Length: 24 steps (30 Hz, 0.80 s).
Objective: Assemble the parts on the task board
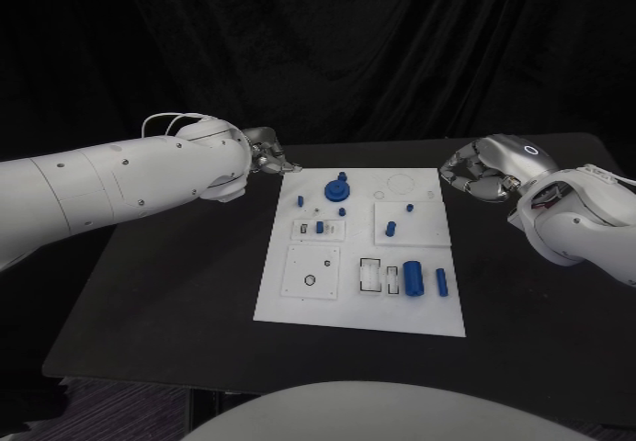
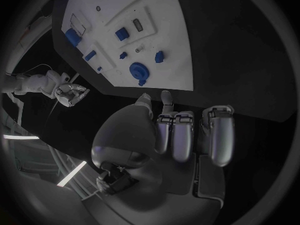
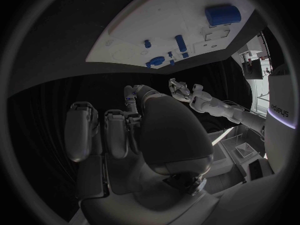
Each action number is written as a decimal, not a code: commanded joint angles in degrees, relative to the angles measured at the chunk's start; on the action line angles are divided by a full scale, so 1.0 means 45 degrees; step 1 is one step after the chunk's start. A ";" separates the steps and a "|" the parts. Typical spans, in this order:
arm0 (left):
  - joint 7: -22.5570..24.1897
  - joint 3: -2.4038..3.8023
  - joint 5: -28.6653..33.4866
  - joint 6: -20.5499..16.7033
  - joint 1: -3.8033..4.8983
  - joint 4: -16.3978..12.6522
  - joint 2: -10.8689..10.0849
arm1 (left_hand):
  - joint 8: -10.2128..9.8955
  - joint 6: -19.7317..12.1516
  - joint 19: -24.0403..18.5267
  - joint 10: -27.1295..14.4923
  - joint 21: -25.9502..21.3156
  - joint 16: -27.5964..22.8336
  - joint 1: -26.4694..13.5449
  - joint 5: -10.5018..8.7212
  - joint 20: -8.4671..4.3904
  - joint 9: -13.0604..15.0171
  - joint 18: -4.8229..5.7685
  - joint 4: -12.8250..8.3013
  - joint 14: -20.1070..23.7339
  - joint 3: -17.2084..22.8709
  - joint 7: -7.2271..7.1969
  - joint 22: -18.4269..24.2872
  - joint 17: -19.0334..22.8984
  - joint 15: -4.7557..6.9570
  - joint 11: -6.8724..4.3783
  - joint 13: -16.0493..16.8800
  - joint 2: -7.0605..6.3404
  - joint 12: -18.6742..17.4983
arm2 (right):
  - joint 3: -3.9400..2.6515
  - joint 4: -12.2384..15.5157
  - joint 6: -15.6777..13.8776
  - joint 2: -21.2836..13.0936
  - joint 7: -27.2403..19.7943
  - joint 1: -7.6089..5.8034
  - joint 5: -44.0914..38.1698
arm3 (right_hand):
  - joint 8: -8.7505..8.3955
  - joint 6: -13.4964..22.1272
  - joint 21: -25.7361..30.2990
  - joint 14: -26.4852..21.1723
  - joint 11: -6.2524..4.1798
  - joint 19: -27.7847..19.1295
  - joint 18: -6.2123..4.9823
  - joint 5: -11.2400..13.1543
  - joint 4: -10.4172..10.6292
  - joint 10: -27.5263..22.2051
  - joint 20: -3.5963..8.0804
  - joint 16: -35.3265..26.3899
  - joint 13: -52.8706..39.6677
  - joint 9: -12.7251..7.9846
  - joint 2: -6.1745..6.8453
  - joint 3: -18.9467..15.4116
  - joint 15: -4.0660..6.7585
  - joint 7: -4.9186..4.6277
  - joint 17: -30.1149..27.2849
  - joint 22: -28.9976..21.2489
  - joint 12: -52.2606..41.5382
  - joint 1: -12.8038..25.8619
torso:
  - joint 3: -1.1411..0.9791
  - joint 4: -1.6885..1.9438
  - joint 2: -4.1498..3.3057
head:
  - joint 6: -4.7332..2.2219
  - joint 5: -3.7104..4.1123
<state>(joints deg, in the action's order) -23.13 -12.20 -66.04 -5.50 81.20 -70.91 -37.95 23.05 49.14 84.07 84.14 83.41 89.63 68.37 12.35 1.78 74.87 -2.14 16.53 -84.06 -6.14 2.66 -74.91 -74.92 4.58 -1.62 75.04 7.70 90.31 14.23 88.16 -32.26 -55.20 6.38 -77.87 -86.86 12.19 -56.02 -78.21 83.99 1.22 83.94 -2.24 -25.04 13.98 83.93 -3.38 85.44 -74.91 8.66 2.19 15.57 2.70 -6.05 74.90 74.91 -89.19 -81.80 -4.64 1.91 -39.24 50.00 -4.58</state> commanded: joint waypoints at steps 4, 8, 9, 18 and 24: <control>-0.0213 0.0008 -0.0068 0.1194 -0.0157 0.0513 0.0330 | -0.0221 -0.0061 0.0453 0.1303 0.0004 0.0083 -0.0303 -0.0183 0.0144 -0.0127 0.0096 0.0014 -0.1319 -0.0105 0.0073 -0.2848 -0.3352 -0.0151 0.0129 0.3325 0.0005 -0.0069 | -0.0009 0.0030 0.0064 -0.0013 0.0169 0.0027 -0.0004 | -0.0034 -0.0069 0.0046 0.1089 0.0061 0.0288 -0.0133 0.0027 -0.0009 0.1096 -0.0068 -0.0049 -0.3065 -0.0010 0.0091 0.0095 -0.0041 -0.0022 0.2412 0.2493 0.0034 0.0022 | 0.0042 -0.0029 -0.0084 | 0.0000 -0.0063; -0.0095 0.0008 -0.0068 0.1266 -0.0277 0.0715 0.0443 | -0.0858 0.0341 0.0419 0.1303 -0.0041 0.0083 -0.0494 -0.0227 0.0204 -0.0762 0.0080 -0.0011 -0.1319 -0.0194 0.0099 -0.2833 -0.3352 -0.0207 0.0157 0.3325 0.0105 -0.0069 | -0.0009 0.0028 0.0074 0.0001 0.0163 0.0027 -0.0004 | -0.0034 -0.0069 0.0046 0.1089 0.0061 0.0288 -0.0133 0.0027 -0.0009 0.1096 -0.0068 -0.0049 -0.3065 -0.0010 0.0091 0.0095 -0.0041 -0.0022 0.2412 0.2493 0.0034 0.0022 | 0.0071 -0.0041 -0.0138 | 0.0000 -0.0091; -0.0068 0.0008 -0.0068 0.1283 -0.0301 0.0747 0.0463 | -0.1039 0.0427 0.0413 0.1303 -0.0050 0.0083 -0.0523 -0.0253 0.0224 -0.0954 0.0080 -0.0022 -0.1319 -0.0232 0.0123 -0.2831 -0.3352 -0.0204 0.0154 0.3325 0.0083 -0.0069 | -0.0009 0.0027 0.0076 0.0003 0.0161 0.0027 -0.0004 | -0.0034 -0.0069 0.0046 0.1089 0.0061 0.0288 -0.0133 0.0027 -0.0009 0.1096 -0.0068 -0.0049 -0.3065 -0.0010 0.0091 0.0095 -0.0041 -0.0022 0.2412 0.2493 0.0034 0.0022 | 0.0078 -0.0041 -0.0148 | 0.0000 -0.0097; 0.0146 0.0008 -0.0068 0.1490 -0.0512 0.0829 0.0570 | -0.2168 0.1236 0.0389 0.1303 -0.0075 0.0083 -0.0645 -0.0270 0.0265 -0.2389 0.0072 -0.0020 -0.1319 -0.0367 0.0128 -0.2822 -0.3352 -0.0240 0.0203 0.3325 0.0173 -0.0069 | -0.0009 0.0013 0.0103 0.0024 0.0152 0.0028 -0.0004 | -0.0034 -0.0069 0.0046 0.1089 0.0061 0.0288 -0.0133 0.0027 -0.0009 0.1096 -0.0068 -0.0049 -0.3065 -0.0010 0.0091 0.0095 -0.0041 -0.0022 0.2412 0.2493 0.0034 0.0022 | 0.0100 -0.0030 -0.0210 | 0.0000 -0.0122; 0.0324 0.0008 -0.0068 0.1437 -0.0619 0.0864 0.0615 | -0.2304 0.1526 0.0370 0.1303 -0.0103 0.0083 -0.0657 -0.0233 0.0257 -0.2623 0.0064 -0.0011 -0.1319 -0.0374 0.0094 -0.2813 -0.3352 -0.0227 0.0178 0.3325 0.0222 -0.0069 | -0.0009 0.0021 0.0115 0.0024 0.0151 0.0028 -0.0004 | -0.0034 -0.0069 0.0046 0.1089 0.0061 0.0288 -0.0133 0.0027 -0.0009 0.1096 -0.0068 -0.0049 -0.3065 -0.0010 0.0091 0.0095 -0.0041 -0.0022 0.2412 0.2493 0.0034 0.0022 | 0.0092 -0.0046 -0.0183 | 0.0000 -0.0119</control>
<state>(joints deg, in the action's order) -23.21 -12.22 -66.32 0.25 78.52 -67.05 -35.32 12.86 55.60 84.07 83.93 83.18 89.63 65.78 11.46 2.58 63.12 -2.15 16.52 -84.05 -7.57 3.10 -74.91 -74.92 3.77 -1.00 74.95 8.42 90.26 14.23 88.15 -32.06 -55.08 6.38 -77.87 -86.74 12.19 -56.02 -78.21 83.99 1.23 83.94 -2.24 -25.04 13.98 83.92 -3.38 85.44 -74.90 8.66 2.19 15.57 2.70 -6.05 74.91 74.91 -89.19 -81.80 -4.21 1.72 -40.09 50.00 -5.17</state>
